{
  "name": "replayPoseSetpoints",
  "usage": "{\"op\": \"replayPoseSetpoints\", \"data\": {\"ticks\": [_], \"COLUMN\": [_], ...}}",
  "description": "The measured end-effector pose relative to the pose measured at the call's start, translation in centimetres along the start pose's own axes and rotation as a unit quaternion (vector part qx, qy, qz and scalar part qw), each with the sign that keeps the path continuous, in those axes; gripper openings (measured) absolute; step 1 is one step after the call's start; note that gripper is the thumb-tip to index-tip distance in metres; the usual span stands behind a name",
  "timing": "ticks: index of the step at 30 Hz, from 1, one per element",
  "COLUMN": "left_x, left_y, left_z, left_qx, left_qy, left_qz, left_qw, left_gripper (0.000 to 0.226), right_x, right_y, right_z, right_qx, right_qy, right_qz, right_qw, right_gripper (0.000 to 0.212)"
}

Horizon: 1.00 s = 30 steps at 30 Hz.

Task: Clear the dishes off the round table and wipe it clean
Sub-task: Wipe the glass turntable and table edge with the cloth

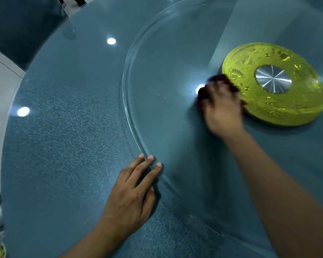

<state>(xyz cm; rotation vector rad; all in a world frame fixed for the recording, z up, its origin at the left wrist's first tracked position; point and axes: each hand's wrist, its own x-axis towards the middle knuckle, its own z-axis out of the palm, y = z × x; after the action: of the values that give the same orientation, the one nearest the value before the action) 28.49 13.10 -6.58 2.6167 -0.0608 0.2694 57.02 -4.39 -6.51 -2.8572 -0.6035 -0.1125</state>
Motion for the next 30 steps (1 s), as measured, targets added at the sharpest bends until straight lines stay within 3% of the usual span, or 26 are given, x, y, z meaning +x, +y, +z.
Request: {"op": "replayPoseSetpoints", "data": {"ticks": [2,4,8,10,13,16,20,22,25,27,30], "left_x": [-0.5,-1.1,-2.8,-3.1,-2.4,-0.5,2.0,2.2,1.0,0.3,-0.1], "left_y": [0.2,0.4,0.5,0.0,-0.6,-0.7,-1.4,-1.3,-0.2,0.5,1.0], "left_z": [0.1,0.0,0.0,-0.2,-0.7,-1.2,-0.9,-0.4,0.4,0.8,1.0], "left_qx": [0.003,0.008,0.007,0.007,0.021,0.045,0.061,0.059,0.042,0.041,0.049], "left_qy": [-0.013,-0.025,-0.022,-0.013,0.002,-0.005,-0.033,-0.026,-0.010,-0.007,-0.009], "left_qz": [0.029,0.061,0.071,0.043,0.012,-0.020,-0.069,-0.061,-0.043,-0.028,-0.010], "left_qw": [0.999,0.998,0.997,0.999,1.000,0.999,0.995,0.996,0.998,0.999,0.999], "left_gripper": [0.048,0.048,0.045,0.045,0.044,0.049,0.057,0.054,0.052,0.051,0.049], "right_x": [-2.5,-5.5,-7.7,-6.6,-3.5,-2.2,-2.7,-2.5,-3.5,-4.5,-5.0], "right_y": [-7.9,-13.1,-12.1,-8.8,-0.6,8.4,11.5,8.4,-0.7,-7.3,-11.5], "right_z": [1.7,2.6,2.5,2.0,0.8,-1.6,-2.9,-2.4,0.0,1.6,2.0], "right_qx": [0.033,0.033,0.031,0.034,0.006,-0.010,-0.006,-0.015,-0.013,0.001,0.010], "right_qy": [-0.009,-0.041,-0.068,-0.059,-0.015,-0.002,0.000,0.004,-0.009,-0.018,-0.061], "right_qz": [-0.173,-0.285,-0.348,-0.285,-0.038,0.189,0.278,0.221,-0.006,-0.139,-0.229], "right_qw": [0.984,0.957,0.934,0.956,0.999,0.982,0.961,0.975,1.000,0.990,0.972], "right_gripper": [0.058,0.059,0.059,0.059,0.062,0.062,0.065,0.068,0.067,0.061,0.057]}}
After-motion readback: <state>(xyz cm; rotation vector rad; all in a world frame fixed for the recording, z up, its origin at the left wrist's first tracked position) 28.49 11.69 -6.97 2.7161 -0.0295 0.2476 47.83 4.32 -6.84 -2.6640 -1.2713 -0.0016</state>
